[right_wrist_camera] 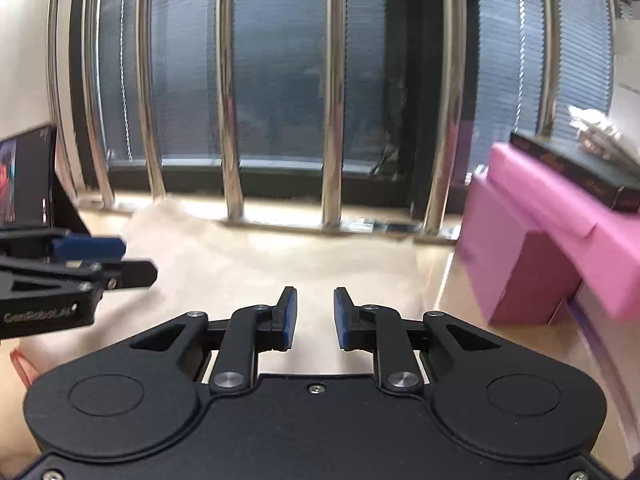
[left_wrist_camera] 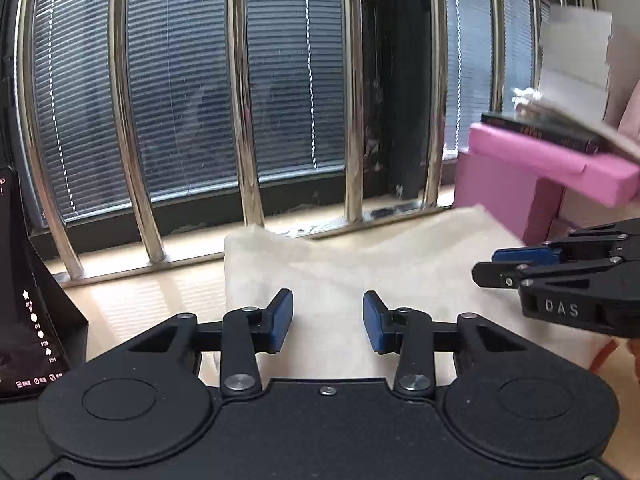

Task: Fold clothes
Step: 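Withdraw both open grippers from the stacked camisole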

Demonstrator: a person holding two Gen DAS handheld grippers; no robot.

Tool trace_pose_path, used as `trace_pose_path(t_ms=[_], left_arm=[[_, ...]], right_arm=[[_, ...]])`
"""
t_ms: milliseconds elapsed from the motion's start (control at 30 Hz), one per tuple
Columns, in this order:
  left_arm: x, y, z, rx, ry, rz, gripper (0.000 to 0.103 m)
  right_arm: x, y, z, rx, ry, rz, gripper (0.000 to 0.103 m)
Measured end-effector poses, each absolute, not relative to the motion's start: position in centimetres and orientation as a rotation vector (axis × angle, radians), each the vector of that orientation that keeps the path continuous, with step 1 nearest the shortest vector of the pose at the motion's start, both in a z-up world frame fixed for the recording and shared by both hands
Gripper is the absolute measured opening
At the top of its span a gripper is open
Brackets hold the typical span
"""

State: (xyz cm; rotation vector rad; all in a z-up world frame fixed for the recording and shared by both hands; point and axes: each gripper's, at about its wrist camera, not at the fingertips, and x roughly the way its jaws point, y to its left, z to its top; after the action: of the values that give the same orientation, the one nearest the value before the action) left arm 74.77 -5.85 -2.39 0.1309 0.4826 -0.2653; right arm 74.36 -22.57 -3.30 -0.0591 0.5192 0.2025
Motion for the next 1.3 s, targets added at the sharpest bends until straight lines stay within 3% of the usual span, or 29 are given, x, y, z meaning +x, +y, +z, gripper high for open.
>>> trace_pose_path(t_ms=[500,567,633,700,800,833,1300], left_arm=[[75.7,-4.3,-4.2,0.094,0.551,-0.222,0.040],[75.6,-4.2,-4.1,0.080,0.540,-0.204,0.046],[75.4,-4.0,-3.9,0.060,0.523,-0.181,0.078],[75.1,-3.8,-3.6,0.032,0.510,-0.170,0.101],[74.4,-4.3,-3.0,0.002,0.509,-0.177,0.103],[74.0,-4.7,-2.8,0.005,0.494,-0.166,0.103],[71.1,-6.1,-2.5,0.013,0.348,-0.087,0.103]], right_arm=[[75.2,-22.5,-5.1,-0.054,0.586,0.196,0.021],[75.1,-22.6,-4.9,-0.035,0.574,0.184,0.026],[74.9,-22.8,-4.6,-0.016,0.548,0.173,0.044],[74.4,-22.9,-4.2,0.007,0.514,0.164,0.059],[73.9,-22.9,-3.8,0.033,0.473,0.160,0.084],[73.6,-22.9,-3.6,0.040,0.456,0.153,0.087],[71.3,-23.4,-4.1,0.103,0.334,0.058,0.096]])
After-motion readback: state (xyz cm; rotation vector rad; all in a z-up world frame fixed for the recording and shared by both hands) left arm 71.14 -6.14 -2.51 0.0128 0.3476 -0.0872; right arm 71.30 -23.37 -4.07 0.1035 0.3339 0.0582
